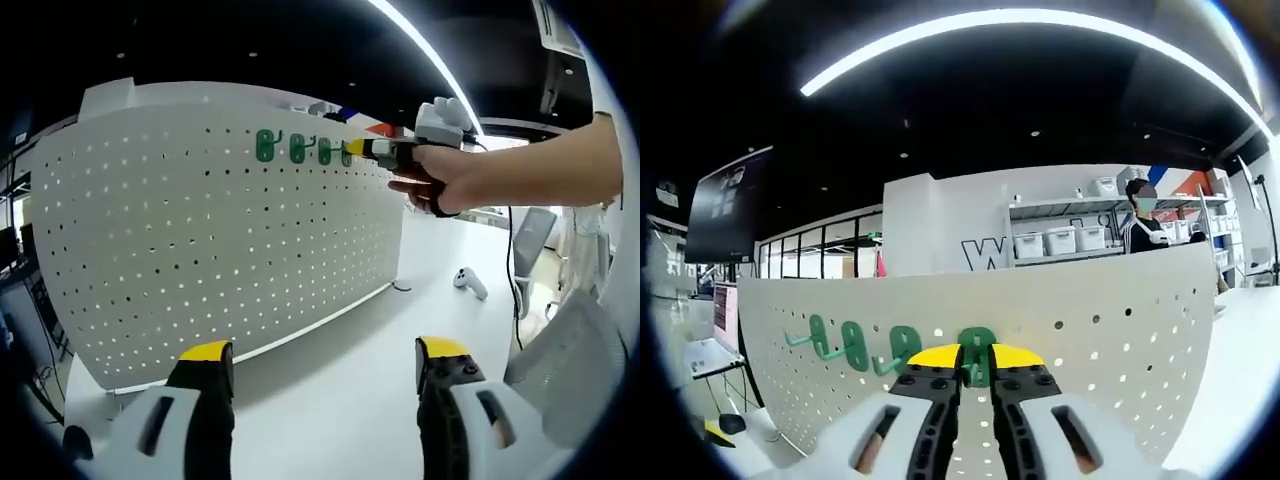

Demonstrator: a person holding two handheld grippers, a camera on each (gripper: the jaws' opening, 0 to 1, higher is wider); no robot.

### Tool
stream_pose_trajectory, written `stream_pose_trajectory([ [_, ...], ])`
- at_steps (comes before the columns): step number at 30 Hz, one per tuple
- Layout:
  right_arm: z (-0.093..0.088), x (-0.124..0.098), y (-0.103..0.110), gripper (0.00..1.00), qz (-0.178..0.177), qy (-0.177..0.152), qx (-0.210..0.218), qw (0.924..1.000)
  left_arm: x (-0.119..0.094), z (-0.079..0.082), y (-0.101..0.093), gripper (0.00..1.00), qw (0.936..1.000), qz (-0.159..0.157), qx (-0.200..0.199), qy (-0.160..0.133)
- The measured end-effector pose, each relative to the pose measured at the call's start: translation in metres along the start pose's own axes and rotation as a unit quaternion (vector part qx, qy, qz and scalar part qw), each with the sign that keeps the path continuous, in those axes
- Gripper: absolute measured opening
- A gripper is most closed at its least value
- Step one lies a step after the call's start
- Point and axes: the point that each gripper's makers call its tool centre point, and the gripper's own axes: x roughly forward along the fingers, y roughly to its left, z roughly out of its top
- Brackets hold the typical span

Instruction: Insert the hook assembly into the mounting plate slot until the hook locks in place.

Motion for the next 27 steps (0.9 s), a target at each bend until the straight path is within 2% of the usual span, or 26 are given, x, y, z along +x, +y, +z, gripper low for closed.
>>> stream_pose_trajectory([
  [5, 0.0, -0.004, 0.004, 0.16, 0.024, 0.0, -0.018, 0.9995, 0.0, 0.001, 0.001, 0.77, 1.0, 0.0, 0.0, -0.002],
  [10, -0.011, -0.013, 0.007, 0.23, 0.051, 0.021, -0.039, 0.9977, -0.001, 0.0, 0.002, 0.77, 1.0, 0.001, -0.001, 0.0],
  [18, -0.021, -0.025, 0.01, 0.37, 0.075, 0.029, -0.04, 0.996, -0.003, -0.002, 0.001, 0.78, 1.0, 0.003, -0.002, 0.0],
  [22, -0.021, -0.027, 0.013, 0.41, 0.082, 0.029, -0.035, 0.9956, -0.004, -0.001, 0.002, 0.78, 1.0, 0.003, -0.001, -0.001],
  [27, -0.023, -0.027, 0.014, 0.4, 0.083, 0.03, -0.031, 0.9956, -0.003, 0.0, 0.002, 0.78, 1.0, 0.003, 0.0, -0.002],
])
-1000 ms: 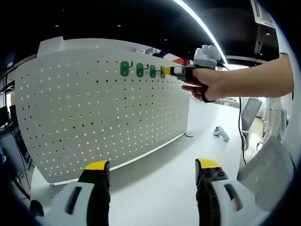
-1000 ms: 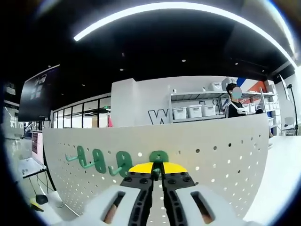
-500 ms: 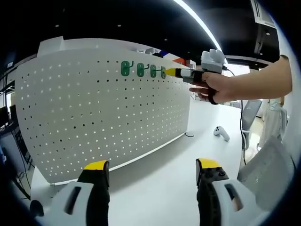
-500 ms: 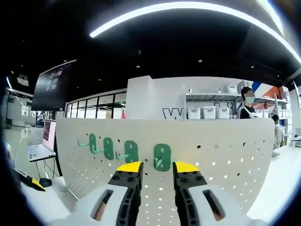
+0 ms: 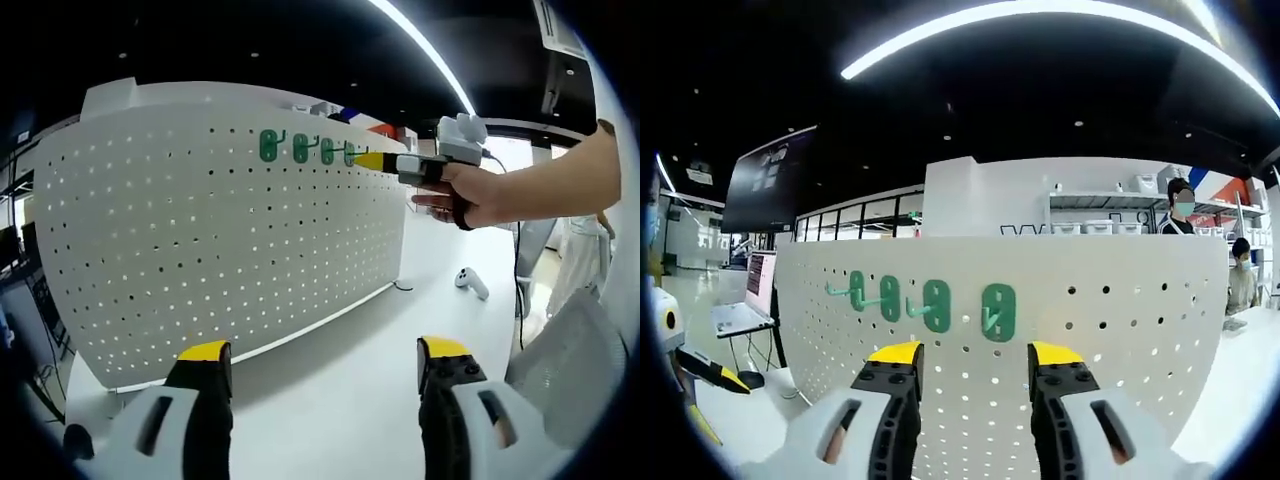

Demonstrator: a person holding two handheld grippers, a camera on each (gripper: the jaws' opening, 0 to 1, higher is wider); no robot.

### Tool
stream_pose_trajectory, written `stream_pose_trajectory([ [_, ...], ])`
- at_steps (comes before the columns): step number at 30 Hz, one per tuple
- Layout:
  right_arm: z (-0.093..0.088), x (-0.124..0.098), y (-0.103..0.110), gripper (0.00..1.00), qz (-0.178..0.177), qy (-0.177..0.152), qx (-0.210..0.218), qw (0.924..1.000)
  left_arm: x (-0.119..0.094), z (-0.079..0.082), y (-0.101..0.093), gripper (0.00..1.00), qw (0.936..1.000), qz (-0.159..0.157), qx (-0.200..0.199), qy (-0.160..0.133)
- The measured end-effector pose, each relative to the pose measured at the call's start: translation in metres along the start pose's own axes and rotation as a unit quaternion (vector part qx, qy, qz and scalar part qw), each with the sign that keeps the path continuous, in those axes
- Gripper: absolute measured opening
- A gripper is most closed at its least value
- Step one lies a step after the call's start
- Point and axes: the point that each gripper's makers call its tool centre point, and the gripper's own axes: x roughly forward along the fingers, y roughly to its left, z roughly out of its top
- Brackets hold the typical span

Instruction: Insert the hook assembly into the mounting plate slot until the hook locks in place.

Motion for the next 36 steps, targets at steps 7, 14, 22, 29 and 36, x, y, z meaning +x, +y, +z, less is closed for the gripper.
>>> stream_pose_trajectory([
  [7, -0.002, -0.007, 0.0, 0.4, 0.005, 0.002, 0.001, 1.0, 0.0, 0.001, 0.001, 0.78, 1.0, 0.001, 0.003, -0.001],
  [14, -0.005, -0.022, 0.007, 0.41, 0.023, 0.005, 0.001, 0.9997, -0.001, 0.006, 0.003, 0.78, 1.0, 0.004, 0.005, -0.005],
  [22, -0.012, -0.034, 0.011, 0.44, 0.028, 0.013, 0.009, 0.9995, -0.002, 0.01, 0.003, 0.78, 0.9999, 0.005, 0.009, -0.01],
  [29, -0.014, -0.047, 0.013, 0.44, 0.031, 0.016, 0.009, 0.9994, -0.004, 0.014, 0.001, 0.78, 0.9998, 0.005, 0.012, -0.017],
  [36, -0.024, -0.066, 0.014, 0.46, 0.032, 0.022, 0.015, 0.9991, -0.007, 0.018, 0.002, 0.8, 0.9996, 0.005, 0.011, -0.024],
])
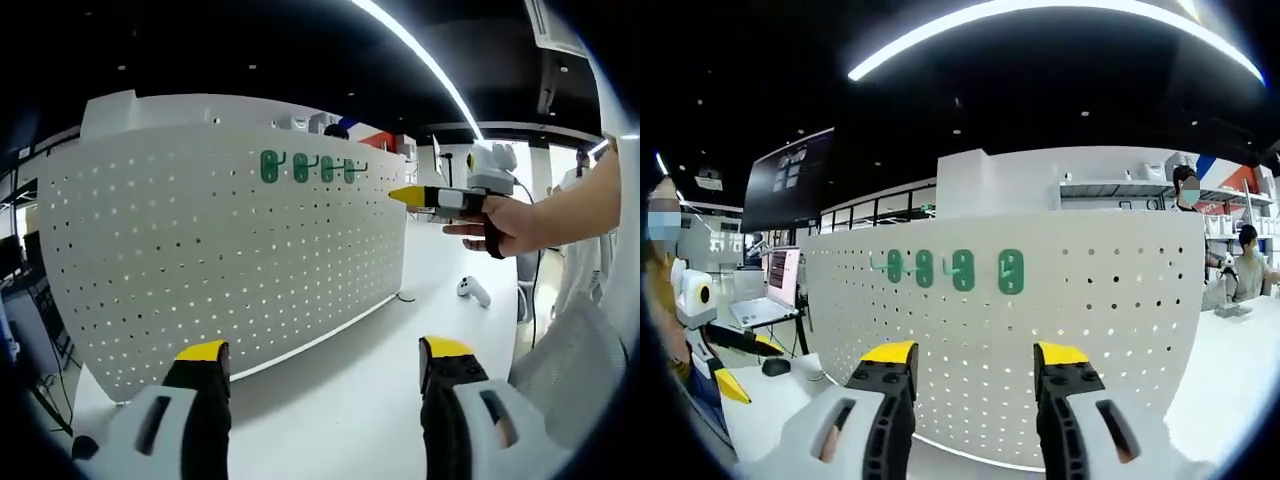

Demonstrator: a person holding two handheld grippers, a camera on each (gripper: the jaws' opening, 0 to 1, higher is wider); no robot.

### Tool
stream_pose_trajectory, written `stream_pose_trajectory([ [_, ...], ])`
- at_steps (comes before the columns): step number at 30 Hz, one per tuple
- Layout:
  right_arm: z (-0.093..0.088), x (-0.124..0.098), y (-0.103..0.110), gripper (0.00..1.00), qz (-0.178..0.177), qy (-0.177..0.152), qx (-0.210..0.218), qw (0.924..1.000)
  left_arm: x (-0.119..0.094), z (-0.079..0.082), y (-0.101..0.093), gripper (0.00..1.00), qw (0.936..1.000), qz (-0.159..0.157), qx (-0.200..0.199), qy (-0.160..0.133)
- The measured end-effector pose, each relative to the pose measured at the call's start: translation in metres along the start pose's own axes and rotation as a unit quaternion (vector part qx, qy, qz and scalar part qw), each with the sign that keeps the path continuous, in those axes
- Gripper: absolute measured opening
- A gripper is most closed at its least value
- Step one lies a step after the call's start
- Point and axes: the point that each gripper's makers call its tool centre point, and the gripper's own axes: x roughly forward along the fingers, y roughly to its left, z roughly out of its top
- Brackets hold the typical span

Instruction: Insert the hook assembly into the mounting plate slot until the hook locks in place.

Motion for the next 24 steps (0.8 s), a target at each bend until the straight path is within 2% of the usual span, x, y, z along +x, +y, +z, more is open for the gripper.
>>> stream_pose_trajectory([
  [10, -0.018, -0.022, 0.009, 0.49, 0.013, 0.023, -0.017, 0.9995, -0.005, -0.005, 0.002, 0.81, 1.0, 0.003, 0.0, 0.002],
  [24, -0.036, -0.052, 0.01, 0.53, 0.007, 0.038, -0.007, 0.9992, -0.007, -0.006, -0.001, 0.85, 1.0, 0.003, 0.008, 0.002],
])
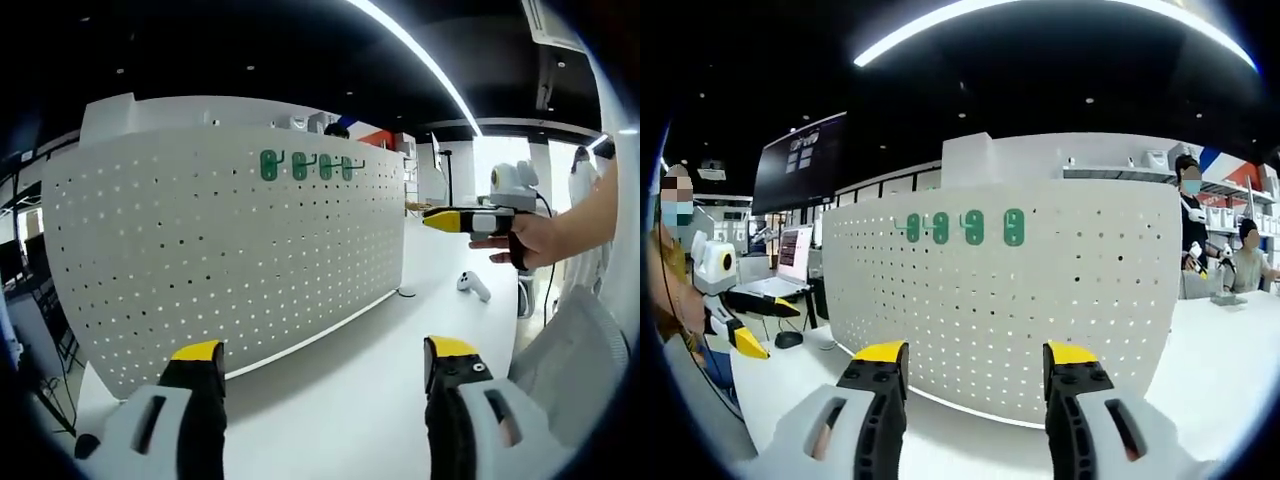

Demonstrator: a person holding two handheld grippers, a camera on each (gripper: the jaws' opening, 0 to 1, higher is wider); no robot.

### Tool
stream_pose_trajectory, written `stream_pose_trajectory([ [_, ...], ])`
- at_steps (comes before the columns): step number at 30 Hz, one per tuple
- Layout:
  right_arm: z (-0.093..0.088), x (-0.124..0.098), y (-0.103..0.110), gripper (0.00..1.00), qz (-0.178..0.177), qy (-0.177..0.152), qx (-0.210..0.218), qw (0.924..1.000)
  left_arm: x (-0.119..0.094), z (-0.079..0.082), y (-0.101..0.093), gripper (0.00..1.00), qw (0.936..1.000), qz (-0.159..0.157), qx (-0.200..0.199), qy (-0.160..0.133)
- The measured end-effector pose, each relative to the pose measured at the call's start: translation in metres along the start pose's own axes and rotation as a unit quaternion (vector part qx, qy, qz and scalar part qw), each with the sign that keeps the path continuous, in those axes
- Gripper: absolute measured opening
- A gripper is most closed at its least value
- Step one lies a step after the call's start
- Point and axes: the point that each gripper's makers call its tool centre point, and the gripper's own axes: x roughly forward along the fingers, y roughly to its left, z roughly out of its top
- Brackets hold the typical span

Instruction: Insert the hook assembly into the mounting plate slot until the hook locks in place.

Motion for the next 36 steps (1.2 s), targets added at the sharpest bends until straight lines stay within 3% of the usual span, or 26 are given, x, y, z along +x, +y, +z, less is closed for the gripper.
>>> stream_pose_trajectory([
  [18, -0.017, -0.028, 0.009, 0.59, 0.006, 0.012, 0.012, 0.9998, -0.01, -0.009, -0.004, 0.88, 1.0, 0.002, -0.005, 0.0],
  [36, -0.038, -0.057, 0.007, 0.64, 0.001, 0.032, 0.012, 0.9994, -0.031, -0.023, -0.005, 0.98, 0.9998, 0.001, -0.018, -0.008],
])
